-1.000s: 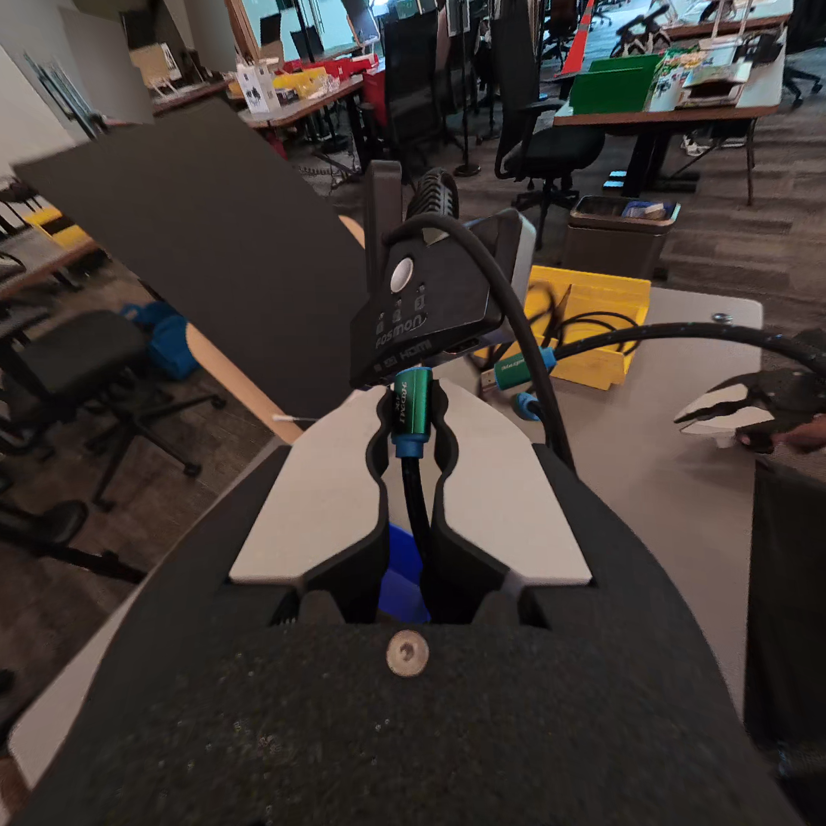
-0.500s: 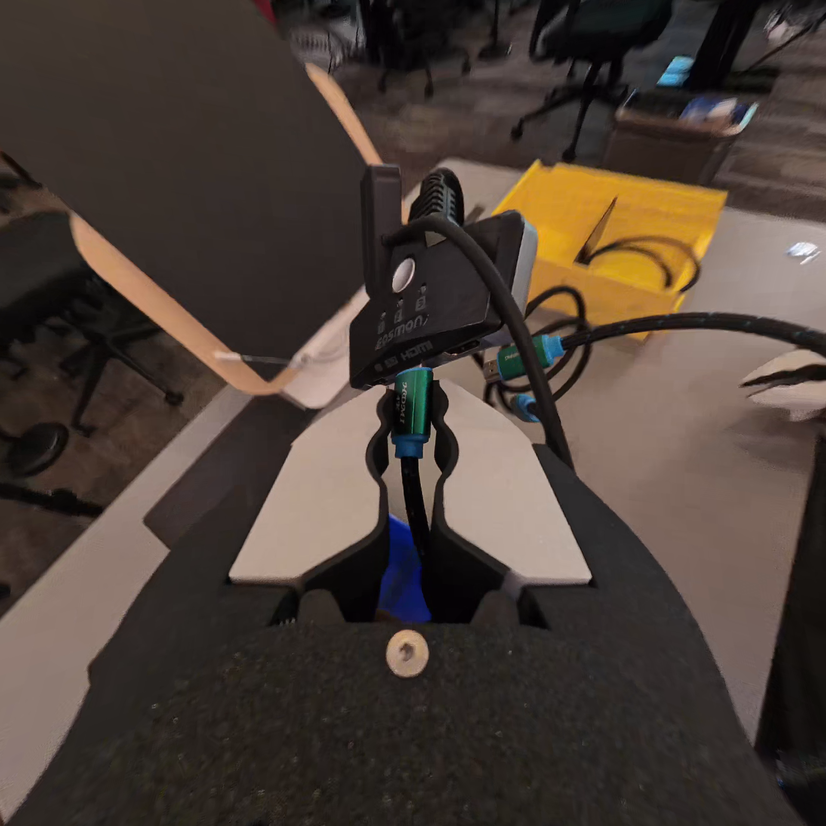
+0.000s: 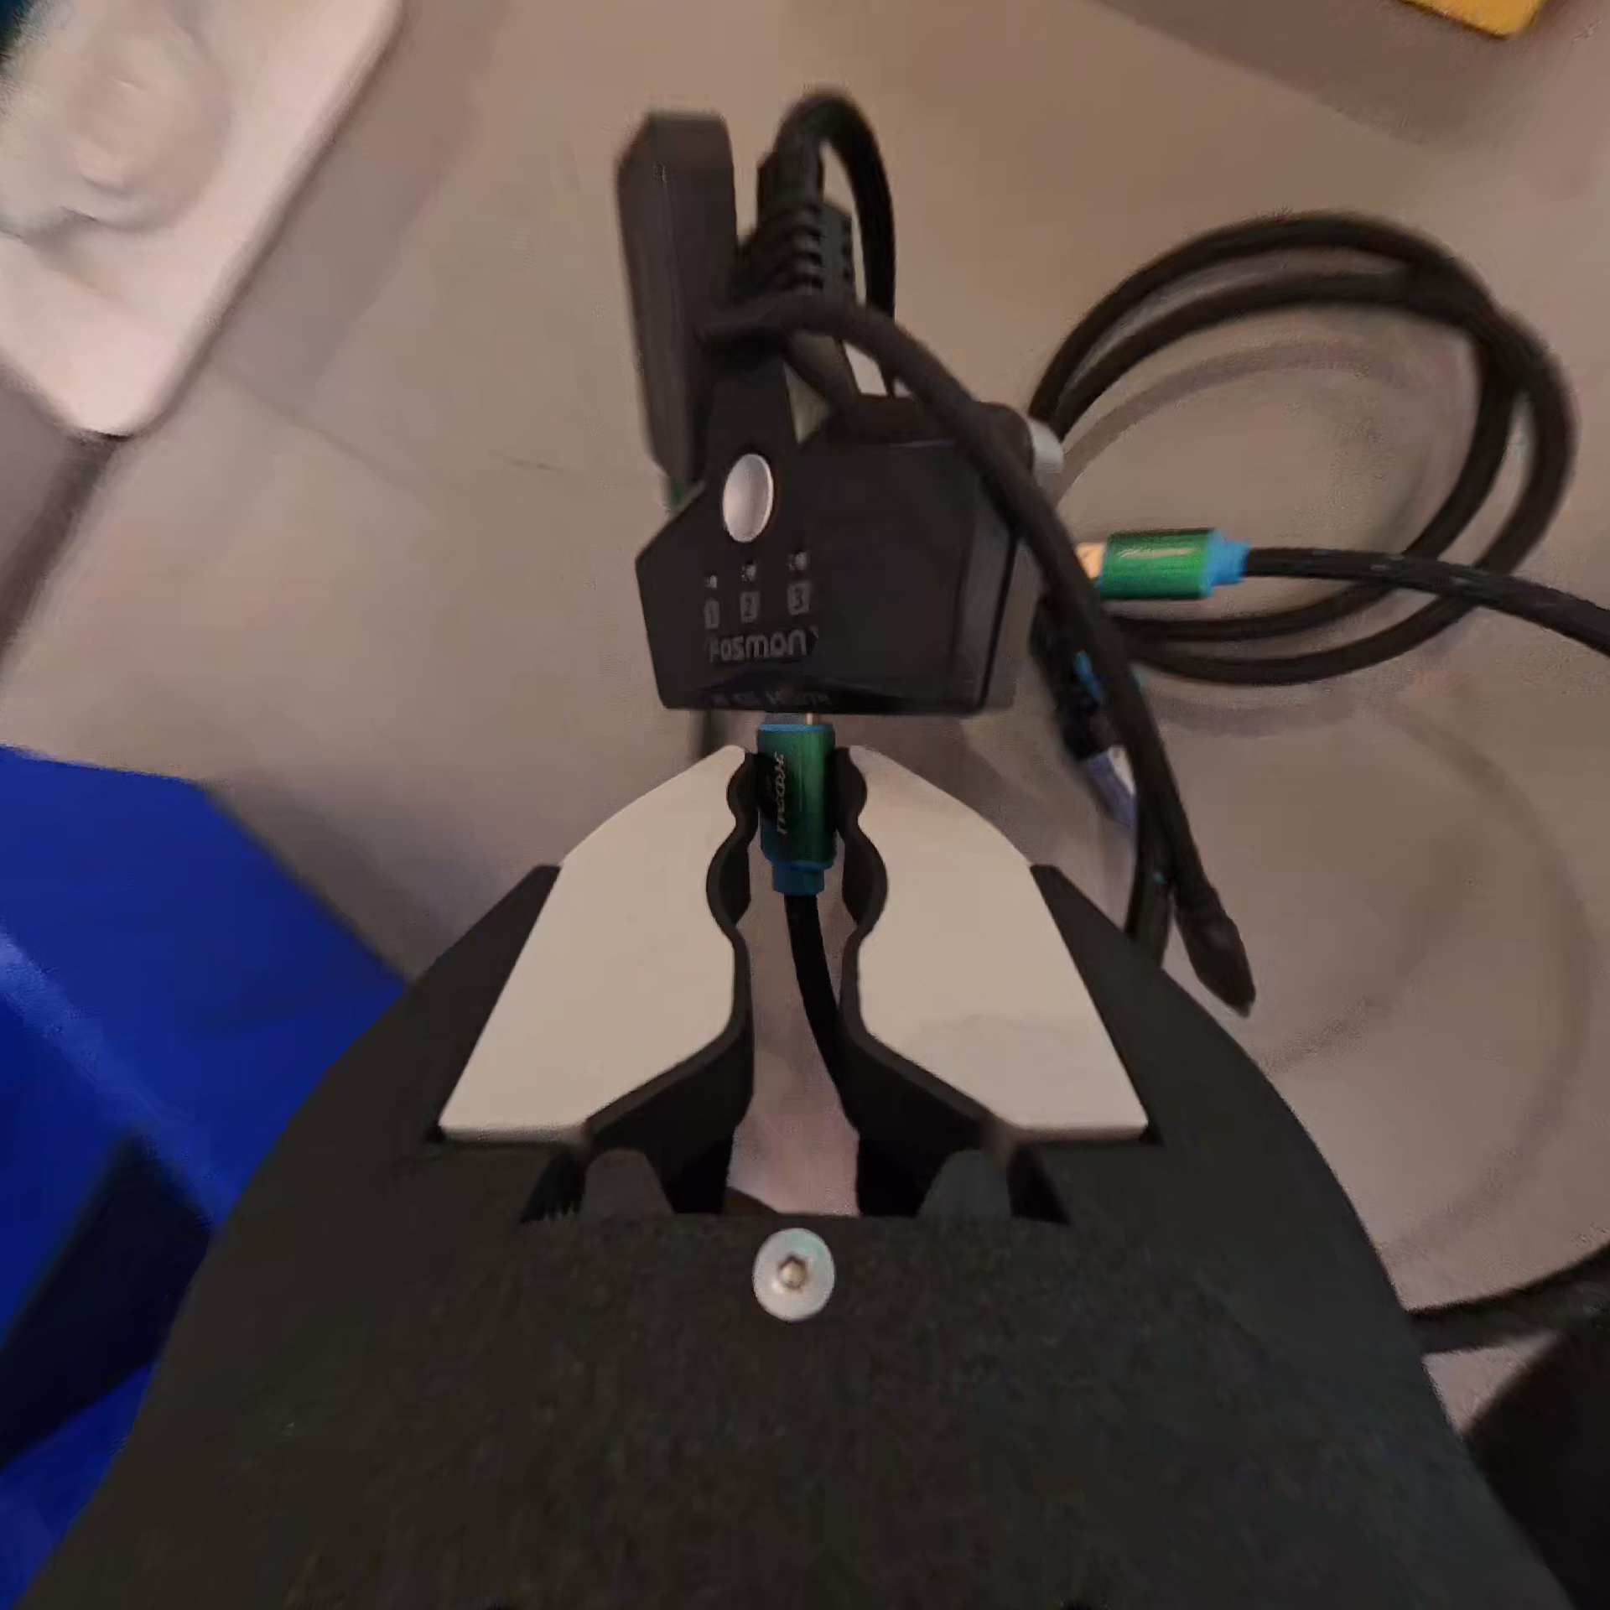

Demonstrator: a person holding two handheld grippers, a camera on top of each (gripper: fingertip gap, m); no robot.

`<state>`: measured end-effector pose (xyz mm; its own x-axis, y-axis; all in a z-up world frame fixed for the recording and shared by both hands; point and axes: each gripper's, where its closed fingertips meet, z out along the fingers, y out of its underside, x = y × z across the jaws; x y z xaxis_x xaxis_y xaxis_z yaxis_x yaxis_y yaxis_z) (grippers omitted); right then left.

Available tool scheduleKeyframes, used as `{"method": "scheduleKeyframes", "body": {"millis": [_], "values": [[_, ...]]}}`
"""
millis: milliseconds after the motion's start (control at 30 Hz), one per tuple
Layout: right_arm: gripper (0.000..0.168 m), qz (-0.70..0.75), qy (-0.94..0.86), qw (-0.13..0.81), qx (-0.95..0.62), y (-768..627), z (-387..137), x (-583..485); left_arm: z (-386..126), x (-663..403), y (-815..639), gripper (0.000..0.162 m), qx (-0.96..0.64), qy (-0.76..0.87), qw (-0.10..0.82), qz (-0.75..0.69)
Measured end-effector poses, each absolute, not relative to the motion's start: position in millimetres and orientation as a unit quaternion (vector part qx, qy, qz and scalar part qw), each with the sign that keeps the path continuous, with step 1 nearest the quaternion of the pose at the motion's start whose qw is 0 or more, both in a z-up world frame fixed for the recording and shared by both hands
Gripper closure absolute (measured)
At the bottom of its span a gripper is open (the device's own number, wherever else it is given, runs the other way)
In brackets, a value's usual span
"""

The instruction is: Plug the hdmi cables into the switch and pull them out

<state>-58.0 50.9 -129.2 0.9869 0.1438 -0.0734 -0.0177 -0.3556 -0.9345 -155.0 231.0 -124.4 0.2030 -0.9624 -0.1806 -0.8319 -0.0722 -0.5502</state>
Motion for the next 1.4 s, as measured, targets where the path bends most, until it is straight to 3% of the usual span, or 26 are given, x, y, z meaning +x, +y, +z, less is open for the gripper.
{"method": "scheduleKeyframes", "body": {"millis": [133, 233, 400, 567, 767, 1000, 1100, 1133, 1167, 1300, 1400], "values": [[0.155, 0.070, -0.040, 0.566, -0.820, 49, -129, -57, -153, -151, 198, 0.144, -0.736, 0.620, 0.179, -0.206], [0.155, 0.077, -0.034, 0.566, -0.820, 48, -129, -55, -141, -146, 189, 0.138, -0.734, 0.601, 0.160, -0.271], [0.156, 0.078, -0.031, 0.570, -0.818, 48, -127, -54, -84, -143, 212, 0.130, -0.716, 0.573, 0.221, -0.333], [0.156, 0.078, -0.029, 0.571, -0.817, 50, -126, -53, -68, -141, 251, 0.130, -0.708, 0.609, 0.260, -0.245], [0.156, 0.072, -0.025, 0.630, -0.773, 49, -98, -48, -110, -131, 294, 0.130, -0.697, 0.684, 0.167, -0.137], [0.156, 0.070, -0.031, 0.656, -0.751, 45, -86, -47, -172, -107, 281, 0.115, -0.680, 0.707, 0.029, -0.191], [0.156, 0.074, -0.024, 0.656, -0.751, 42, -86, -44, -186, -103, 276, 0.121, -0.684, 0.702, 0.018, -0.196], [0.156, 0.078, -0.021, 0.656, -0.750, 42, -86, -44, -190, -103, 275, 0.137, -0.681, 0.706, 0.019, -0.194], [0.156, 0.081, -0.020, 0.656, -0.750, 42, -86, -44, -192, -102, 274, 0.142, -0.680, 0.707, 0.025, -0.192], [0.156, 0.070, -0.030, 0.657, -0.750, 42, -85, -44, -184, -107, 290, 0.143, -0.693, 0.704, 0.060, -0.144], [0.156, 0.055, -0.056, 0.660, -0.747, 42, -81, -48, -149, -113, 306, 0.143, -0.704, 0.689, 0.100, -0.141]]}}
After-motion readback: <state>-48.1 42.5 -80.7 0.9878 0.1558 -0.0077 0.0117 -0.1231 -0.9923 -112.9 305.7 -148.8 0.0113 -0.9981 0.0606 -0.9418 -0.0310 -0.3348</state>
